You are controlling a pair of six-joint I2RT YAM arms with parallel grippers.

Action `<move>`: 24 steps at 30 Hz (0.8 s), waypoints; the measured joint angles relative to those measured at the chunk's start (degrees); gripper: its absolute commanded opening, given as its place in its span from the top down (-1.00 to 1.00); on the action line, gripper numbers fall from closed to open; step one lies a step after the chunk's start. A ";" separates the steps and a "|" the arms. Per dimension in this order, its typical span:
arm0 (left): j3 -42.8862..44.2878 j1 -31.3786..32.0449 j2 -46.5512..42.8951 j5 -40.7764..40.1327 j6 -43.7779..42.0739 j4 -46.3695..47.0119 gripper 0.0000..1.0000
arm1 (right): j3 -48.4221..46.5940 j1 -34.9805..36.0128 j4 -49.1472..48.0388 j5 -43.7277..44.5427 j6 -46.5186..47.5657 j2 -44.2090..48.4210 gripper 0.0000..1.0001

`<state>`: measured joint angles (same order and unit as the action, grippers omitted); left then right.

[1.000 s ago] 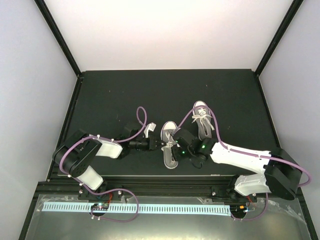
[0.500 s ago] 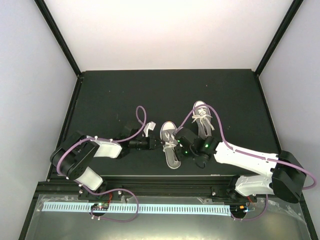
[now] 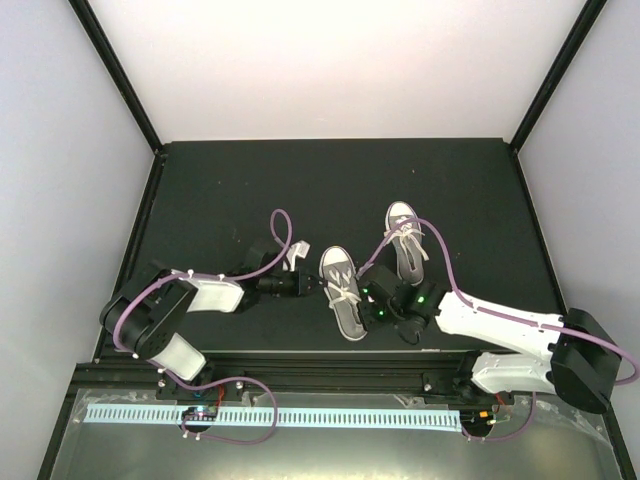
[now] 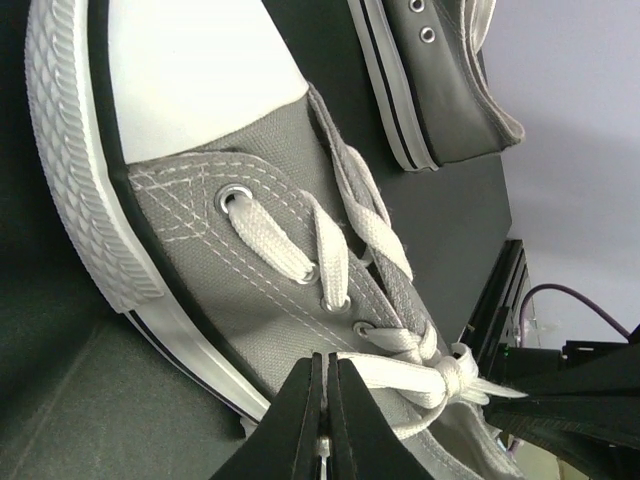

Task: Tie the shoes
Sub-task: Tie the shoelace on the shoe.

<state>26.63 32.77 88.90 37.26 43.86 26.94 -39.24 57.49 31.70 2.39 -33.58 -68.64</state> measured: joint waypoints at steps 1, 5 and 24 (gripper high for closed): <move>0.11 -0.15 0.04 0.04 -0.15 -0.13 0.97 | 0.26 0.00 -0.31 -0.11 -0.07 0.37 0.97; 0.44 -1.01 0.68 0.33 -0.44 -0.33 0.97 | 1.18 0.00 -1.11 -0.61 -0.46 1.09 0.97; 2.23 -3.26 4.52 3.04 -3.19 -1.53 0.48 | 4.31 -0.15 -4.50 -1.90 -2.43 3.41 0.73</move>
<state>28.86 29.52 93.43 40.29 40.66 25.41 -34.94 57.34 27.20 0.49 -36.01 -65.23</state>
